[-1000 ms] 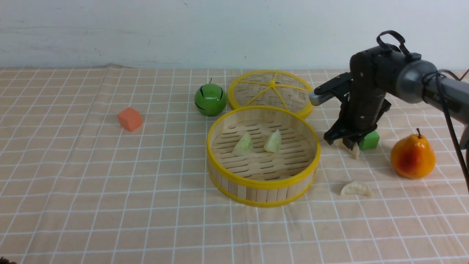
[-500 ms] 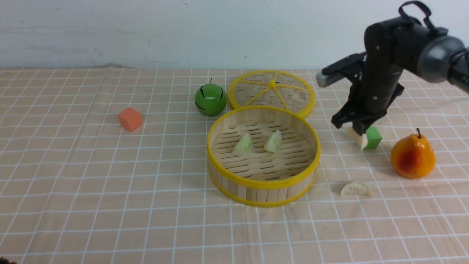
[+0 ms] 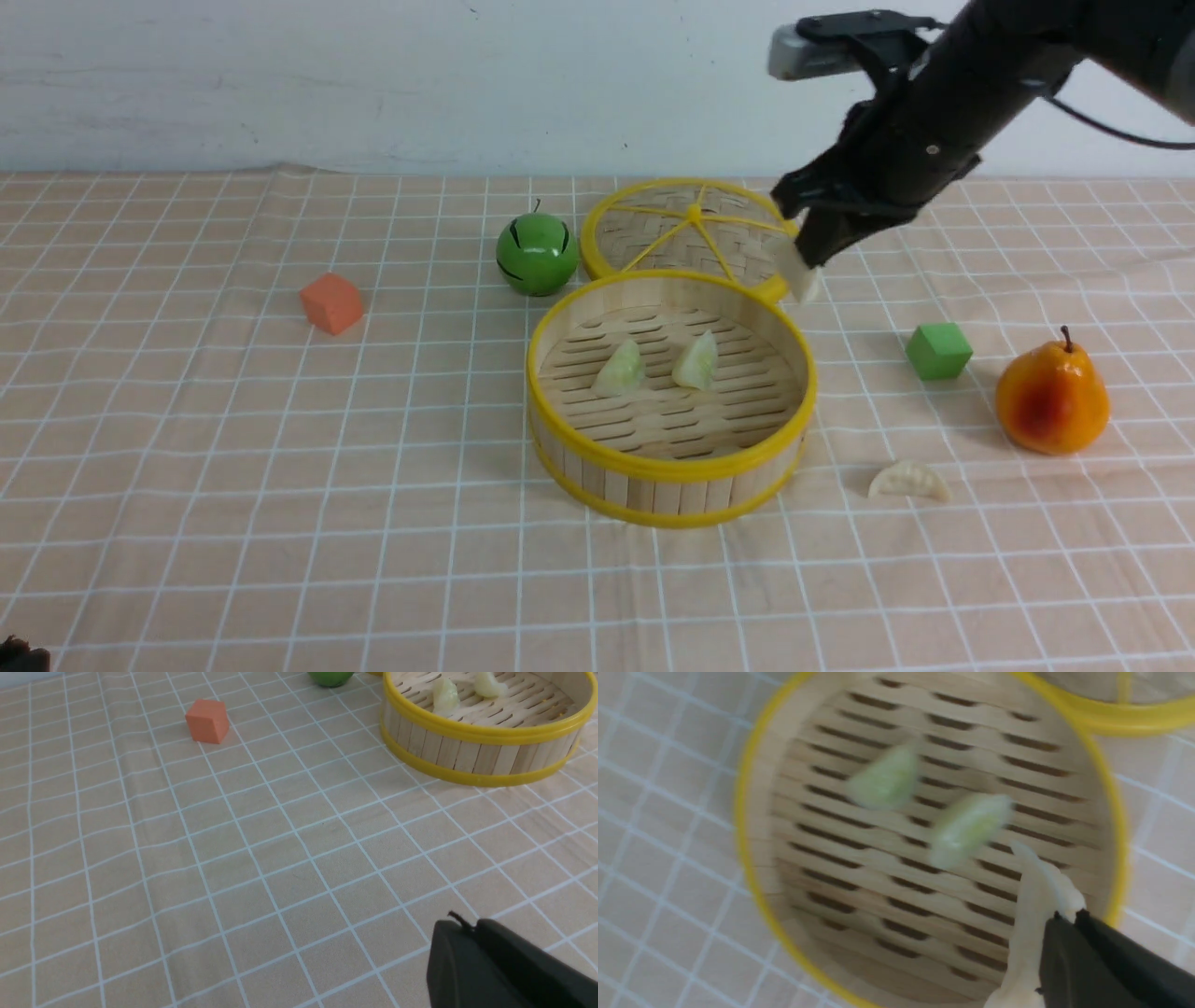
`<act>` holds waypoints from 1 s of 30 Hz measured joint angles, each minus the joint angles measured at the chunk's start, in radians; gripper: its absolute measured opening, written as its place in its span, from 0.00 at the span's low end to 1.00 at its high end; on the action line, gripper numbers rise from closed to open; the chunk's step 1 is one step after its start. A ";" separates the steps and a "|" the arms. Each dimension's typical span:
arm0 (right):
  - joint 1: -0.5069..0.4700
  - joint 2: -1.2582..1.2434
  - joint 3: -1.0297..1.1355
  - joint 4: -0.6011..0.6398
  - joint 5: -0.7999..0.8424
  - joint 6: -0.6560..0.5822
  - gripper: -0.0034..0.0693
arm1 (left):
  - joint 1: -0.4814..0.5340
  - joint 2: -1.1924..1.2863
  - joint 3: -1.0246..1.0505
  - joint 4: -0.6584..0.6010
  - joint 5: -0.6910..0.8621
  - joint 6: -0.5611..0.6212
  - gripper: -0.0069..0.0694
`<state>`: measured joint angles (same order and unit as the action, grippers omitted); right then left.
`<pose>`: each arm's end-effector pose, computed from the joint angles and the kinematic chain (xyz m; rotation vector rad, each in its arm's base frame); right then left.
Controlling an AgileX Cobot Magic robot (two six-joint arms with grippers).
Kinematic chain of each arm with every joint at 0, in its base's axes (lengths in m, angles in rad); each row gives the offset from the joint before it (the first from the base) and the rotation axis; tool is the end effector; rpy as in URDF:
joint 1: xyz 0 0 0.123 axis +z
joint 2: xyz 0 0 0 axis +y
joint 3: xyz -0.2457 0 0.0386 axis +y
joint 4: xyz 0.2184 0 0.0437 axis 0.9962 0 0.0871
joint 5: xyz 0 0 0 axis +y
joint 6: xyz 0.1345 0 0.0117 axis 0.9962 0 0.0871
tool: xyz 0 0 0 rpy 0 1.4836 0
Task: Put the dumplings into the steamer on the table with the brown tablecloth.
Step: 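Place the dumpling in the bamboo steamer basket with the right gripper, then reach for and grasp a dumpling lying on the table beside the steamer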
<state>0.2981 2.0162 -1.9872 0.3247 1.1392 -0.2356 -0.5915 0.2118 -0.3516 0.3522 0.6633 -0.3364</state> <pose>0.3932 0.1617 0.2527 -0.6136 2.5569 0.4563 0.0984 -0.0315 0.2340 0.3878 1.9343 -0.2110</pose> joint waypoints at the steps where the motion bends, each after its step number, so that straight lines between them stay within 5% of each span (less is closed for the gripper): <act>1: 0.024 0.009 0.000 0.019 0.000 -0.015 0.04 | 0.000 0.000 0.000 0.000 0.000 0.000 0.14; 13: 0.177 0.245 0.000 -0.015 -0.126 -0.086 0.08 | 0.000 0.000 0.000 0.001 0.001 0.000 0.16; 16: 0.183 0.247 -0.002 -0.025 -0.139 -0.082 0.15 | 0.000 -0.001 0.001 0.001 0.002 0.000 0.16; 19: 0.184 0.249 -0.007 -0.033 -0.143 -0.082 0.29 | 0.000 -0.001 0.001 0.001 0.003 0.000 0.17; 20: 0.184 0.250 -0.023 -0.046 -0.114 -0.082 0.41 | 0.000 -0.001 0.001 0.001 0.005 0.000 0.17; 25: 0.184 0.217 -0.152 -0.097 0.035 -0.082 0.61 | 0.000 -0.001 0.001 0.001 0.005 -0.001 0.17; 30: 0.171 0.084 -0.208 -0.208 0.093 -0.082 0.64 | 0.000 -0.001 0.001 0.001 0.005 -0.002 0.17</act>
<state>0.4692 2.1007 -2.1949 0.1167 1.2325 -0.3178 -0.5915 0.2110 -0.3507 0.3534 0.6683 -0.3386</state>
